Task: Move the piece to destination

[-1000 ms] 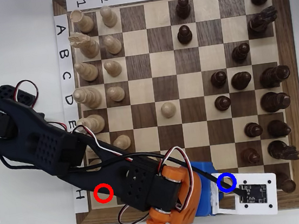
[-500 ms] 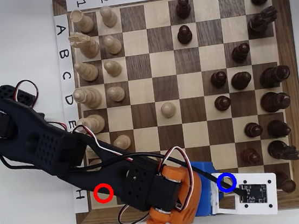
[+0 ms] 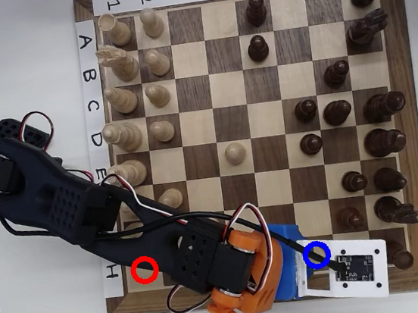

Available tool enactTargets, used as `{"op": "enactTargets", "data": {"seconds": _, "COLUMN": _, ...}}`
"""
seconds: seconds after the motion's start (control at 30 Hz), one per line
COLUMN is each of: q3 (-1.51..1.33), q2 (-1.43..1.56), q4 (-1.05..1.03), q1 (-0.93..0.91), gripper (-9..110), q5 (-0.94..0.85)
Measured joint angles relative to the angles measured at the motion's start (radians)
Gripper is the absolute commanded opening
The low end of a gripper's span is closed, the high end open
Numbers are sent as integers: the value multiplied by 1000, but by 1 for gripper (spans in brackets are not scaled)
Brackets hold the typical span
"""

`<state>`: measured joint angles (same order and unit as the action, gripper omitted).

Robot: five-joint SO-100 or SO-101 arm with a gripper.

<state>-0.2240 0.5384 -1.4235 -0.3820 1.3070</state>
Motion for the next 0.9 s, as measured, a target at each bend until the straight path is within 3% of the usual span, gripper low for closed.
{"op": "enactTargets", "data": {"seconds": 0.9, "q3": -12, "q2": 2, "q4": -32, "q1": 12, "gripper": 0, "q5": 25}}
